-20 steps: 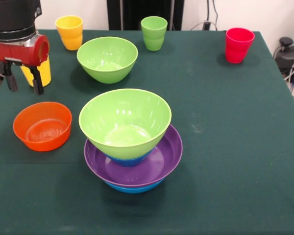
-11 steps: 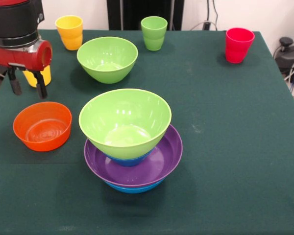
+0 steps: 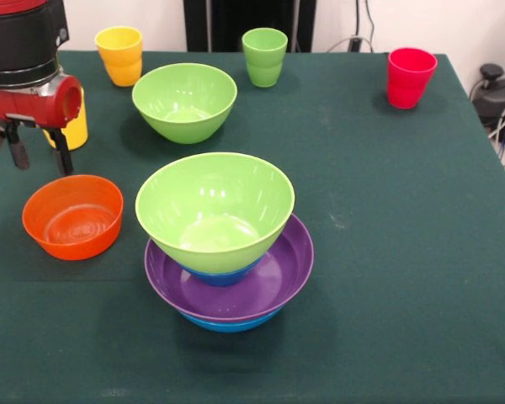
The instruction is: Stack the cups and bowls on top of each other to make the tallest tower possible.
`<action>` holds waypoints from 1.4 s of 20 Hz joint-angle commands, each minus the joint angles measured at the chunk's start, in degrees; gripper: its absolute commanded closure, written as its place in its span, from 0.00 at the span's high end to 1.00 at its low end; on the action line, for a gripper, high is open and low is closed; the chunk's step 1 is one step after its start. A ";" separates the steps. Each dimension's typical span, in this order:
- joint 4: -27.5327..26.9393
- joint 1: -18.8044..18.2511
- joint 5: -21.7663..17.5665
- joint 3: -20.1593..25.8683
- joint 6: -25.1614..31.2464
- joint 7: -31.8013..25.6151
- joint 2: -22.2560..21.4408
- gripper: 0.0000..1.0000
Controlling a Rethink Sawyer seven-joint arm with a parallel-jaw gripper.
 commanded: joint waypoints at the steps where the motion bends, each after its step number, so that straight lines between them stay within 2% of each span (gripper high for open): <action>1: -2.92 3.76 1.16 -1.14 8.05 1.32 -1.63 1.00; 6: -6.50 6.99 3.35 -4.33 10.08 8.21 -3.64 1.00; 10: -7.01 10.33 6.11 -8.23 12.19 14.90 -5.45 1.00; 18: -17.73 16.29 9.72 -12.90 15.15 21.64 1.37 1.00; 23: -20.47 18.35 11.26 -14.67 15.83 24.33 3.92 1.00; 28: -22.93 18.94 11.87 -15.48 17.54 23.50 4.70 1.00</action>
